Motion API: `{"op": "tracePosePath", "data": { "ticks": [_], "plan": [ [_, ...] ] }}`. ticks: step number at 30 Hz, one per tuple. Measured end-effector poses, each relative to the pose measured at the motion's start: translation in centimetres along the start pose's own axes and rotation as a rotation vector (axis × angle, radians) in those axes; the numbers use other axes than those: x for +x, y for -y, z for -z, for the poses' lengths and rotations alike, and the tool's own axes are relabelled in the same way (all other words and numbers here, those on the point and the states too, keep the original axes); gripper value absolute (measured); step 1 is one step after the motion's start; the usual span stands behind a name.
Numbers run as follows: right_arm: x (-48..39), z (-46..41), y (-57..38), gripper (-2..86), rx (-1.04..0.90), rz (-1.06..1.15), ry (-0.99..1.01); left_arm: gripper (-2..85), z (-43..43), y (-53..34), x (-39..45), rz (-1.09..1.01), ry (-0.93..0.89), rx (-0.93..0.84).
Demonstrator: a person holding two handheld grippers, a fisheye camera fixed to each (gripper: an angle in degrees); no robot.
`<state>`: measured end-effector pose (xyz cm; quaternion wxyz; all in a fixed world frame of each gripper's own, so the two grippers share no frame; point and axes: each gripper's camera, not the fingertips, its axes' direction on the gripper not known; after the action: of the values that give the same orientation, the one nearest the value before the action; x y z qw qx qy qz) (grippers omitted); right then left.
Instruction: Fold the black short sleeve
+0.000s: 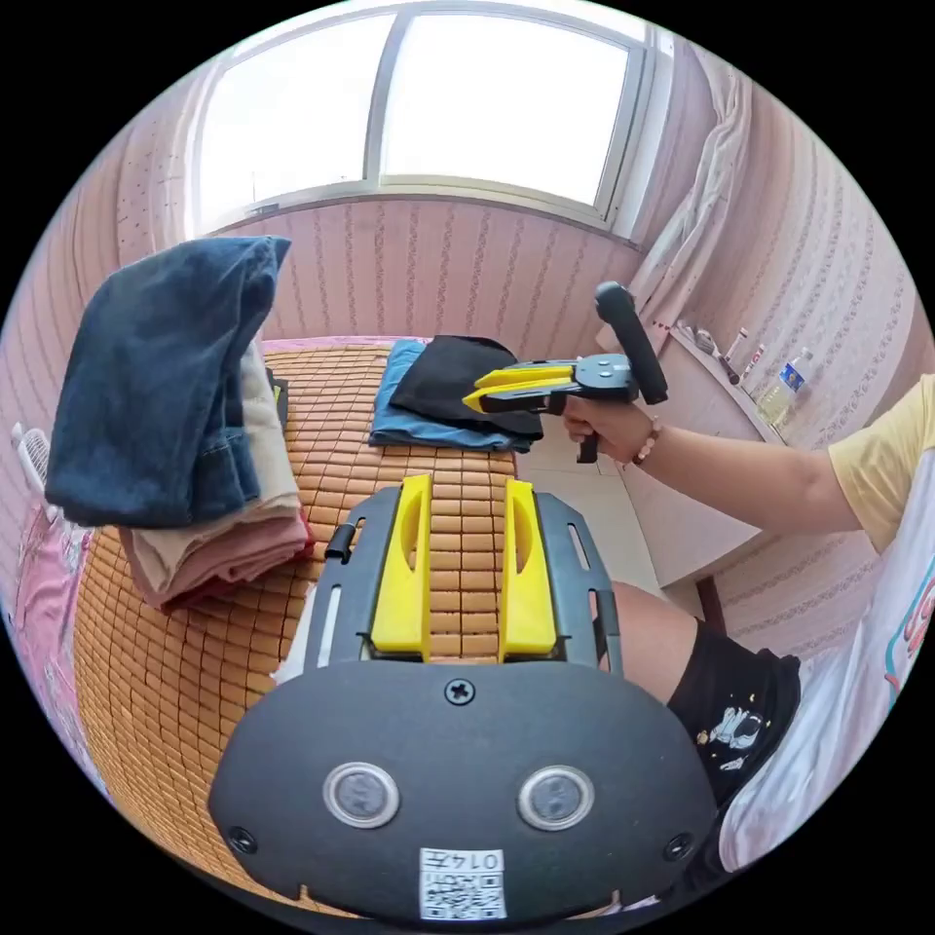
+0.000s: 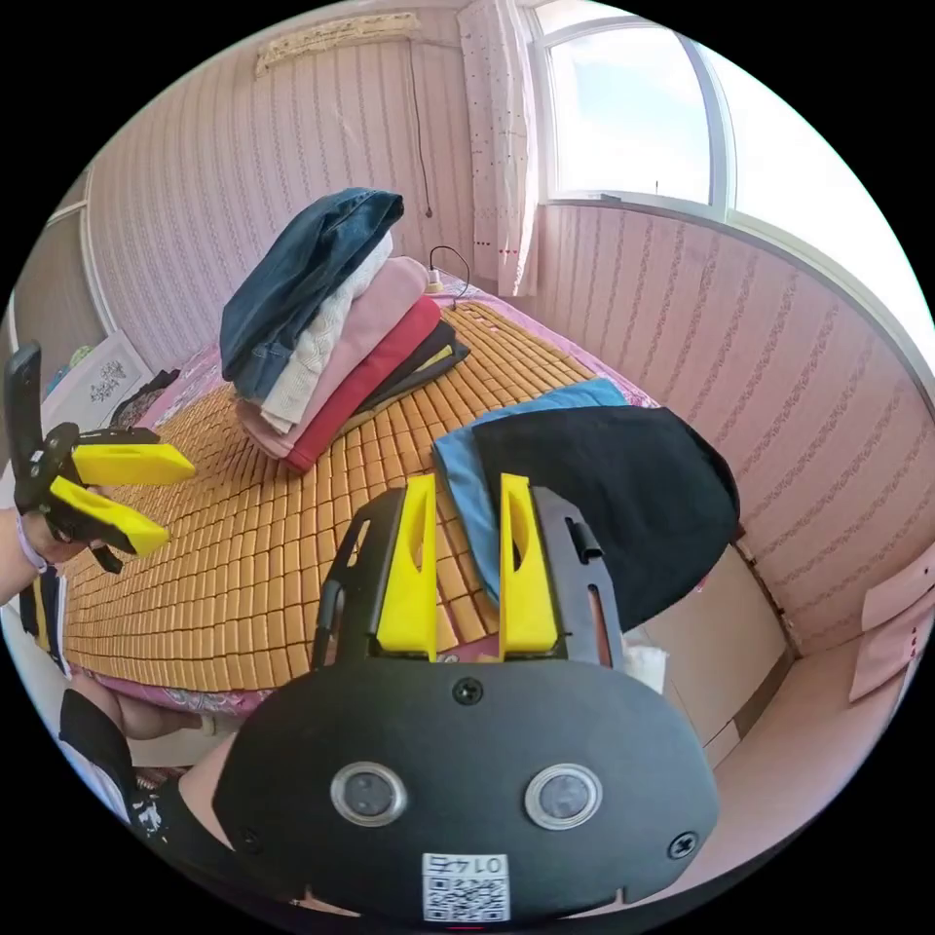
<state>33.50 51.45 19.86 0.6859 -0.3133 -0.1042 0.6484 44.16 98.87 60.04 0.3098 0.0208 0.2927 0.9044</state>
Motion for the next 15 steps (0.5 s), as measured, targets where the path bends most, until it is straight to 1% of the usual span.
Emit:
{"op": "tracePosePath", "data": {
  "ticks": [2, 4, 6, 7, 8, 10, 12, 14, 15],
  "plan": [
    [1.2, -1.6, 2.5, 12.1, -0.001, 0.011, 0.003, 11.4, -3.6, 3.2, -0.7, -0.045, 0.002, -0.026],
    [2.8, -3.4, 4.4, 12.5, -0.026, 0.007, 0.015, 11.3, -7.6, 6.7, -2.1, -0.040, 0.000, -0.055],
    [5.2, -6.6, 5.7, 10.4, -0.139, 0.000, 0.033, 11.2, -9.9, 8.6, -3.3, -0.023, -0.016, -0.059],
    [5.9, -6.8, 5.7, 8.7, -0.142, -0.008, 0.026, 11.1, -11.3, 9.5, -3.9, -0.033, -0.017, -0.063],
    [7.4, -5.8, 5.2, 5.3, -0.057, -0.043, 0.012, 11.1, -12.0, 9.9, -4.1, -0.039, -0.012, -0.069],
    [10.6, -4.8, 4.6, 3.9, -0.020, -0.119, 0.169, 11.2, -14.6, 11.4, -5.4, -0.051, 0.001, -0.091],
    [16.4, -4.1, 3.2, 2.6, 0.039, -0.300, 0.446, 11.2, -16.2, 12.4, -6.6, -0.034, -0.005, -0.085],
    [20.2, -4.2, 1.6, 2.0, 0.079, -0.432, 0.644, 11.3, -17.6, 13.6, -7.7, -0.017, -0.005, -0.081],
    [21.8, -3.9, 0.9, 1.7, 0.100, -0.465, 0.712, 11.3, -18.4, 14.3, -8.3, 0.001, -0.005, -0.073]
  ]
}}
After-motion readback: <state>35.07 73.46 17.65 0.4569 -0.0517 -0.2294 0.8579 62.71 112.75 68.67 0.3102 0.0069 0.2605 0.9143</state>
